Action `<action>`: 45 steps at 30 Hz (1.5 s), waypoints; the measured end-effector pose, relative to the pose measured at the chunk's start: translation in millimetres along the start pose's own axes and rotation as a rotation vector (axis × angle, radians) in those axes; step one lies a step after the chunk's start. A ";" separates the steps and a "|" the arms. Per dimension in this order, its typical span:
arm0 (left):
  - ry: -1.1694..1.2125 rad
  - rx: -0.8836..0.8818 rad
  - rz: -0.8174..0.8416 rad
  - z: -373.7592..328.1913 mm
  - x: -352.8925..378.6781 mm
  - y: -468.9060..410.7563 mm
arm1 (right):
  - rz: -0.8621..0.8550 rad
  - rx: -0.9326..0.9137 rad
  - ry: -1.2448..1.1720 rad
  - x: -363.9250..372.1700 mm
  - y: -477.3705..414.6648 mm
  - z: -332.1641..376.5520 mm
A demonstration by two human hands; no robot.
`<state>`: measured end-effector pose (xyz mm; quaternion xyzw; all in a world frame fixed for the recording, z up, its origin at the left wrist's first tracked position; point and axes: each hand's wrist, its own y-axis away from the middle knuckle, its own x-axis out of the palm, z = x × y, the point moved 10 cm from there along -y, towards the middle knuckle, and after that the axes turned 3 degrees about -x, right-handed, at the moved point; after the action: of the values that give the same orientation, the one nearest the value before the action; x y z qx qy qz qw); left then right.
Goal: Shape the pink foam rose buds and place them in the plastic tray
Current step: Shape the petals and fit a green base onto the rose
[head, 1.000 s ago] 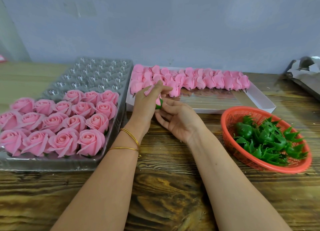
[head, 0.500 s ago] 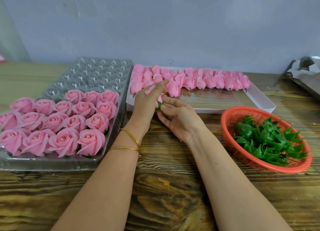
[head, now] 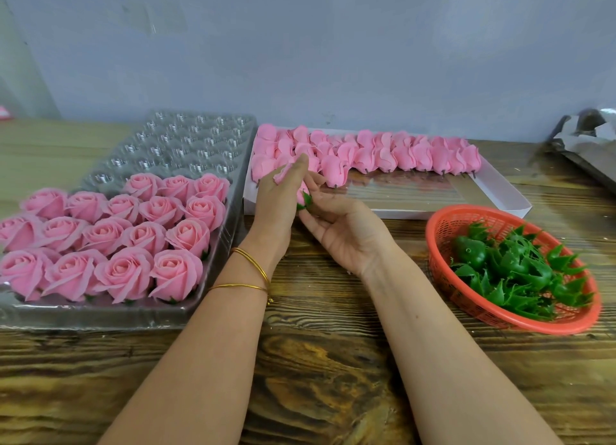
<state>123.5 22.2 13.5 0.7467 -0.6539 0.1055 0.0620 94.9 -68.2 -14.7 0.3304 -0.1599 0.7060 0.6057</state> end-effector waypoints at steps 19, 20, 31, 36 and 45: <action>-0.036 0.011 0.121 -3.4 7.6 3.7 | 0.065 0.128 0.110 -1.5 1.4 -13.0; -0.034 0.013 0.128 -4.0 8.0 4.1 | 0.068 0.126 0.117 -1.8 0.9 -12.9; -0.045 0.012 0.116 -1.3 7.0 0.5 | 0.053 0.053 0.150 -3.2 -0.9 -8.3; 0.067 -0.002 0.096 0.0 7.3 -0.1 | 0.039 0.103 0.001 -0.4 1.8 -10.4; 0.013 0.013 0.091 0.0 5.4 -0.7 | 0.008 0.163 0.001 -2.9 2.7 -17.1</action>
<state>124.8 17.2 14.8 0.7157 -0.6862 0.1171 0.0564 87.8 -60.2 -28.6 0.3777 -0.1028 0.7193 0.5739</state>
